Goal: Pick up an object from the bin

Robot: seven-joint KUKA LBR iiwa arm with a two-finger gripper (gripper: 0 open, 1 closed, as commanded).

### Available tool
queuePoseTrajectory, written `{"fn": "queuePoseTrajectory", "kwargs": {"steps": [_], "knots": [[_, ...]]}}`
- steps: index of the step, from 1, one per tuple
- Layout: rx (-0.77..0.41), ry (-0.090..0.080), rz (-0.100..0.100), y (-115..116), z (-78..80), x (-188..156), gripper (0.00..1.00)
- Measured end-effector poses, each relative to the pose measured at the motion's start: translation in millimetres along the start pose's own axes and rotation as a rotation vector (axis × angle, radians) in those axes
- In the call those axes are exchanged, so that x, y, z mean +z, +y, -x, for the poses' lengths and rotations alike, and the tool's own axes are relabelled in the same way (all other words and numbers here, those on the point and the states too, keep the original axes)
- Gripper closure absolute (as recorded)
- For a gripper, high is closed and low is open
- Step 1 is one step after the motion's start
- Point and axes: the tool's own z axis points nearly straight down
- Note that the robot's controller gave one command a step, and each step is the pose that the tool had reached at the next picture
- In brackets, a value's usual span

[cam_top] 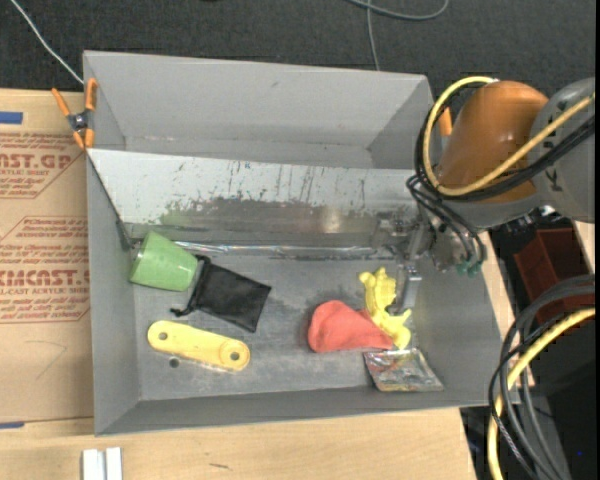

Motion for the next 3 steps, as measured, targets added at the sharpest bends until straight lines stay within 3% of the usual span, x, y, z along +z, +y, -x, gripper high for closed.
{"fn": "queuePoseTrajectory", "kwargs": {"steps": [1,2,3], "knots": [[-0.001,-0.002,0.000,0,0.1,-3,0.00],[-0.382,-0.001,0.001,16,-10.6,-73,0.00],[-0.413,-0.009,-0.001,18,-3.9,-11,0.00]]}}
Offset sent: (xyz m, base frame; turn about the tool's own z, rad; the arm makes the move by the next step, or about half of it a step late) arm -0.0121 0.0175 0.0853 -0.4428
